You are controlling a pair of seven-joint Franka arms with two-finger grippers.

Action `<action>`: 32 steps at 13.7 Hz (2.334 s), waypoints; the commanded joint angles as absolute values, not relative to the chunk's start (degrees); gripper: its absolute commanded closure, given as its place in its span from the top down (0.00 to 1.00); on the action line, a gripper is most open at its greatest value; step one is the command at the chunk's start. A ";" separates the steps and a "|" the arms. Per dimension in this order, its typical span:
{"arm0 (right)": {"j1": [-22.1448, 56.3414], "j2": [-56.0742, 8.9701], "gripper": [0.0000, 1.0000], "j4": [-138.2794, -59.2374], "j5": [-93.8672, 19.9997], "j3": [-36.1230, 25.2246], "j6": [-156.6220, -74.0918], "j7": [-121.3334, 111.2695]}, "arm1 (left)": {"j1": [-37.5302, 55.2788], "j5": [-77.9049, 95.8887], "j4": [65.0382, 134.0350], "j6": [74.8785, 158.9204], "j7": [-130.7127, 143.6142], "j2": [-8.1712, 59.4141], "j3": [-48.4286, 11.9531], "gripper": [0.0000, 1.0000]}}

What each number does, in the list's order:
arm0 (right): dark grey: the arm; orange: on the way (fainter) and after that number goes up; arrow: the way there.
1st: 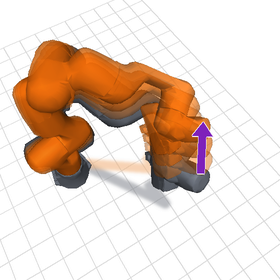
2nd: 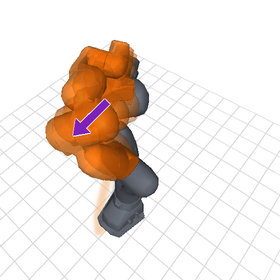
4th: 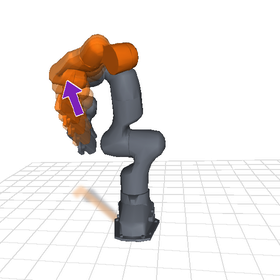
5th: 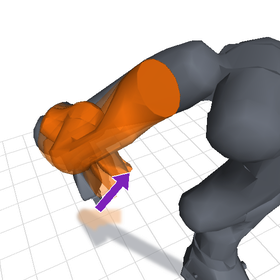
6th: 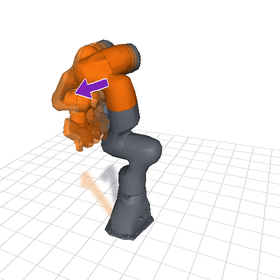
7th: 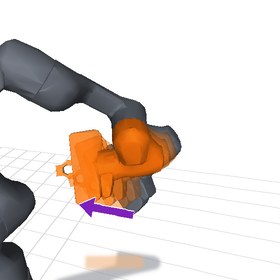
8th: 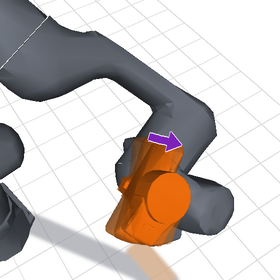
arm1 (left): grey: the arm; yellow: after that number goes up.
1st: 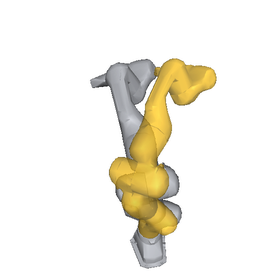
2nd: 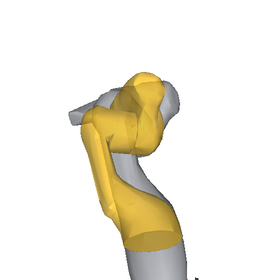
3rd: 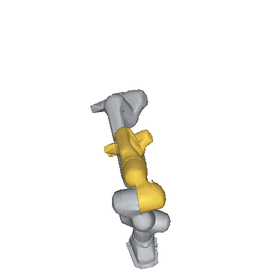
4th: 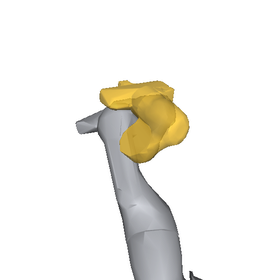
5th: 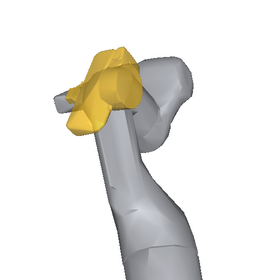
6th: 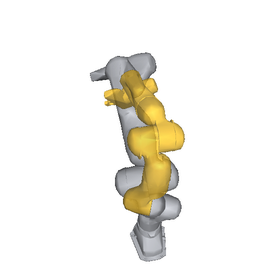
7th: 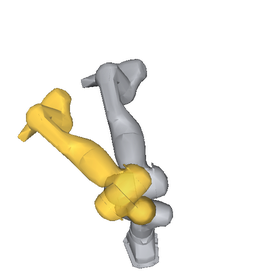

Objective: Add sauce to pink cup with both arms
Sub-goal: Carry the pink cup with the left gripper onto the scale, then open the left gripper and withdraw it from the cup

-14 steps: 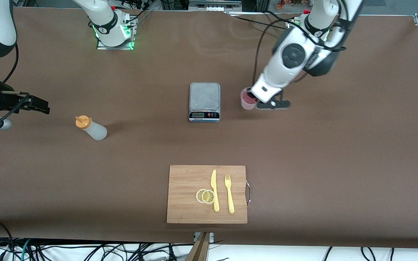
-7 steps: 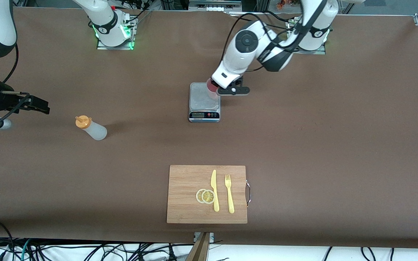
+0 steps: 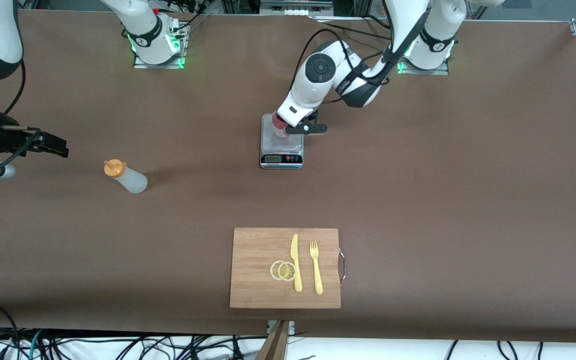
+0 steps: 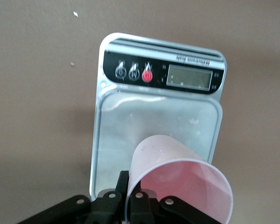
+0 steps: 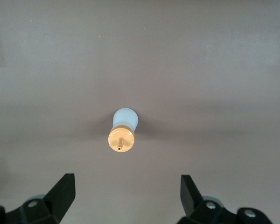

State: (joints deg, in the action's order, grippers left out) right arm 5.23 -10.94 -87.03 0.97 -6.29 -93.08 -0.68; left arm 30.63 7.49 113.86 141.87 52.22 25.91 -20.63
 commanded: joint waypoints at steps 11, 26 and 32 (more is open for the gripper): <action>3.87 -13.18 1.00 -86.22 0.79 -6.24 -93.25 -2.54 | 26.65 8.44 111.97 135.11 50.72 19.09 -16.26 1.00; -3.86 -18.36 1.00 -89.82 0.70 -6.15 -92.89 -65.44 | 0.79 0.99 109.09 101.62 10.37 -2.20 -10.64 1.00; -13.52 -27.49 1.00 -92.81 -19.29 -6.15 -95.89 -96.70 | -0.53 -2.11 100.81 94.66 7.82 -1.50 -9.23 1.00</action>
